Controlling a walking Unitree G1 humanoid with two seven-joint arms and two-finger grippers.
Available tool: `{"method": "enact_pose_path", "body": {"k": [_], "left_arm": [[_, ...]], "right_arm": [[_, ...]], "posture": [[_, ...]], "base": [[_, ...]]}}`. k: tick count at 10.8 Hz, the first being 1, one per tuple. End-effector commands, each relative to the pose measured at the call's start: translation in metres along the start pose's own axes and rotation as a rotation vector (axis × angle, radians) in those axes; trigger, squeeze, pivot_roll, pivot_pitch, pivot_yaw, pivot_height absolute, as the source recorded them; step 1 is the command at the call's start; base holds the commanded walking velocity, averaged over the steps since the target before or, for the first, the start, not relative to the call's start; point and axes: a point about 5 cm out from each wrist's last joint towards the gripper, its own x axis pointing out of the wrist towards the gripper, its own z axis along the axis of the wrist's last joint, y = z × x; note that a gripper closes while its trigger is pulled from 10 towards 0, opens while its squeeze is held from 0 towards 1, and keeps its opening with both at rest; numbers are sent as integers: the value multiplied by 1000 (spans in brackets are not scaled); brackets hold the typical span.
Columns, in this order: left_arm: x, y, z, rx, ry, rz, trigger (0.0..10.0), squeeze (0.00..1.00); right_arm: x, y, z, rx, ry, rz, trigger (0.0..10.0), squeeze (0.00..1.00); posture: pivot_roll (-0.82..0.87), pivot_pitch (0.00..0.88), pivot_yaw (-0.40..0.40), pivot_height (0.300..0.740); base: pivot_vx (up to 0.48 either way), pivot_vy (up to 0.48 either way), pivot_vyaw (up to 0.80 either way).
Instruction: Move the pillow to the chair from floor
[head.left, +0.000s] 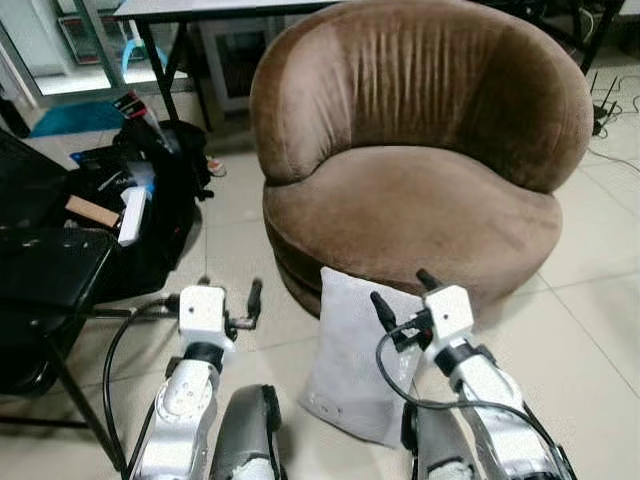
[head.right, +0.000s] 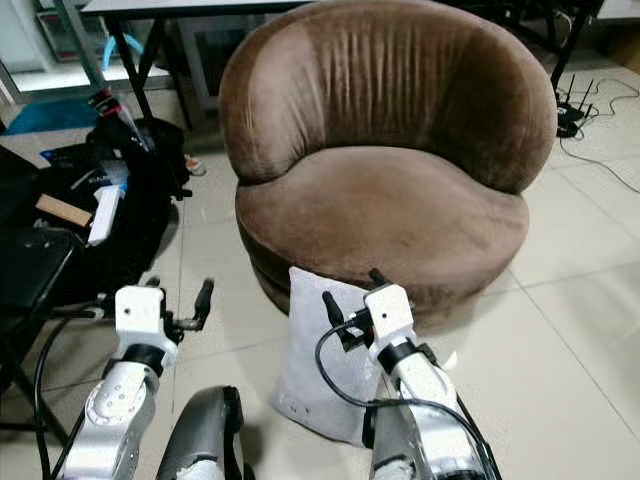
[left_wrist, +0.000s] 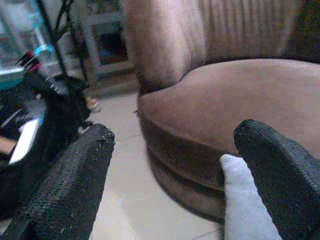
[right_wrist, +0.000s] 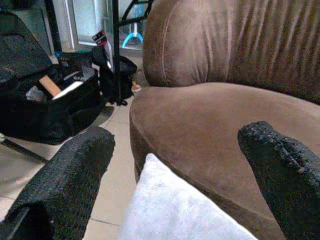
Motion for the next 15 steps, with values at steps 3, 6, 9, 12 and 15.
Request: {"method": "enact_pose_path", "body": {"k": [3,6,9,12,15], "left_arm": [[-10,0,-2,27,15,-47,10000,0],[-10,3,-8,9,64,-64,10000,0],[-9,3,-10,34,85,-86,10000,0],[-8,-2,-11,53,94,-116,10000,0],[-9,-5,-12,32,99,-117,10000,0]], "right_arm": [[-10,-4,0,0,16,-5,10000,0],[-12,-1,-6,11,54,10,10000,0],[-10,1,-10,10,74,21,10000,0],[-11,2,-10,3,77,26,10000,0],[-10,4,-12,-7,103,40,10000,0]], "posture": [[-99,0,63,575],[-99,0,63,575],[-98,0,63,575],[-103,0,65,575],[-100,0,62,575]], "base": [[0,0,0],[0,0,0],[268,-395,0],[282,-385,0],[0,-89,0]]}}
